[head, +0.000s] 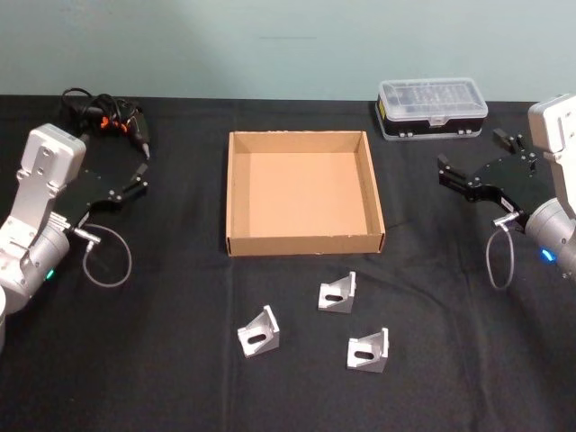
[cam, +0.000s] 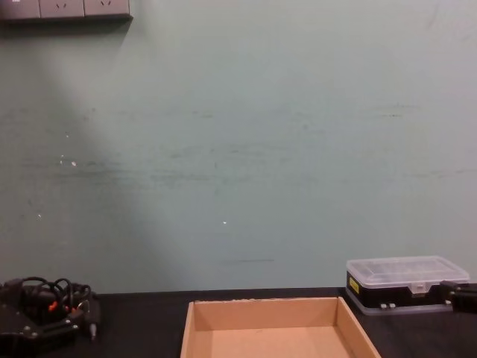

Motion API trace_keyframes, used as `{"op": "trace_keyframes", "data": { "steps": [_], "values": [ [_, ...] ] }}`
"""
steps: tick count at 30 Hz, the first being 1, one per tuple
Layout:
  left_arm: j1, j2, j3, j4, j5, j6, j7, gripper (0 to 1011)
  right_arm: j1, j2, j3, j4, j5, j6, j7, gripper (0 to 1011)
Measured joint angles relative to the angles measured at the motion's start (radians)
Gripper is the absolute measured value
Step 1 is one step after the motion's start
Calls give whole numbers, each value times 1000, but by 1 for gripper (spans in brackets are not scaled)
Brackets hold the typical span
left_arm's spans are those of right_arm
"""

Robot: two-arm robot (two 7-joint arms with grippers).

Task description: Use one hand to pick up the angle iron from the table and place it into the box.

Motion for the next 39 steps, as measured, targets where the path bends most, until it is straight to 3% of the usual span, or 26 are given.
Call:
{"op": "trace_keyframes", "data": {
  "steps": [39],
  "values": [
    [0,0,0,0,0,0,0,1000,0,0,0,0,0,0,0,1000]
  ]
}}
